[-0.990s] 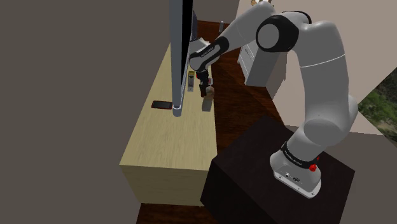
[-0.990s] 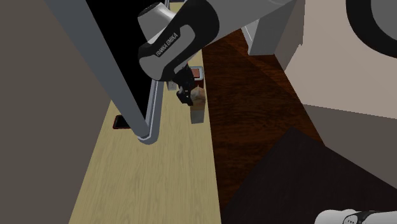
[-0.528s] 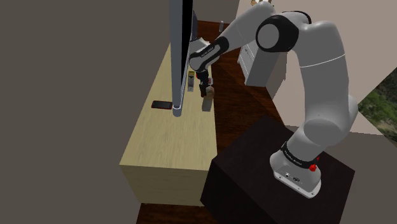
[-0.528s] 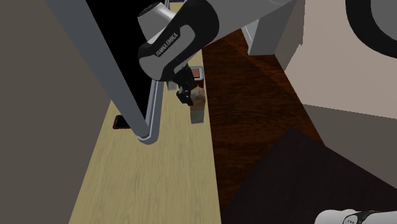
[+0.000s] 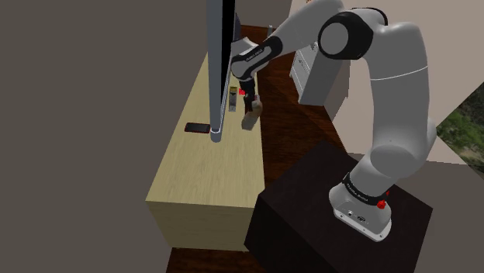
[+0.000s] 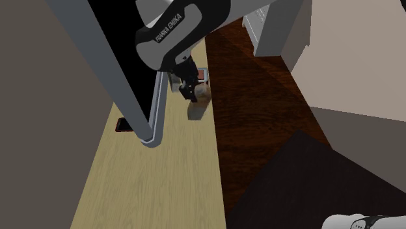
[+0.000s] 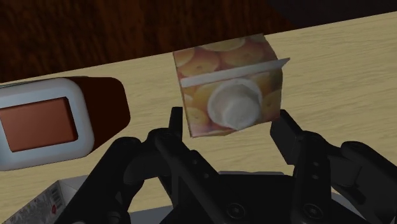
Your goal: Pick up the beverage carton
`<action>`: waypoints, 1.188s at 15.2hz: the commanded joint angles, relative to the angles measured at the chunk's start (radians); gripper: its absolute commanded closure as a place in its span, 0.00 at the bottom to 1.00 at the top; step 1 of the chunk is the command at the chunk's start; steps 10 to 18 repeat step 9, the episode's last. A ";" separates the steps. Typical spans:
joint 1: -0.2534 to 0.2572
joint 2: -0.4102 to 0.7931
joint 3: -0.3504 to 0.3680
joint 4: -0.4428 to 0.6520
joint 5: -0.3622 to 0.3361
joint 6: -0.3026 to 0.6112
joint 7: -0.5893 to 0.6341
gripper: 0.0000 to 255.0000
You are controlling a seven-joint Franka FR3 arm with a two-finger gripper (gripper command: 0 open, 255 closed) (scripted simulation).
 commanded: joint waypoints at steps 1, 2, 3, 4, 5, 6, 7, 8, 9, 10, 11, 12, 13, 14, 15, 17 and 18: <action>-0.001 -0.018 0.000 -0.001 0.001 -0.017 -0.004 1.00; -0.001 -0.026 0.000 0.001 0.001 -0.026 -0.006 1.00; -0.001 -0.034 0.000 0.002 0.001 -0.035 -0.008 1.00; 0.000 -0.042 0.000 0.004 0.002 -0.045 -0.009 1.00; 0.000 -0.050 0.000 0.006 0.002 -0.054 -0.011 1.00; 0.000 -0.057 0.000 0.008 0.003 -0.064 -0.012 1.00; 0.000 -0.065 0.000 0.010 0.003 -0.073 -0.014 1.00; 0.000 -0.066 0.000 0.011 0.003 -0.075 -0.014 1.00; 0.000 -0.066 0.000 0.011 0.003 -0.075 -0.014 1.00; 0.000 -0.066 0.000 0.011 0.003 -0.075 -0.014 1.00; 0.000 -0.066 0.000 0.011 0.003 -0.075 -0.014 1.00; 0.000 -0.066 0.000 0.011 0.003 -0.075 -0.014 1.00; 0.000 -0.066 0.000 0.011 0.003 -0.075 -0.014 1.00; 0.000 -0.066 0.000 0.011 0.003 -0.075 -0.014 1.00; 0.000 -0.066 0.000 0.011 0.003 -0.075 -0.014 1.00; 0.000 -0.066 0.000 0.011 0.003 -0.075 -0.014 1.00; 0.000 -0.066 0.000 0.011 0.003 -0.075 -0.014 1.00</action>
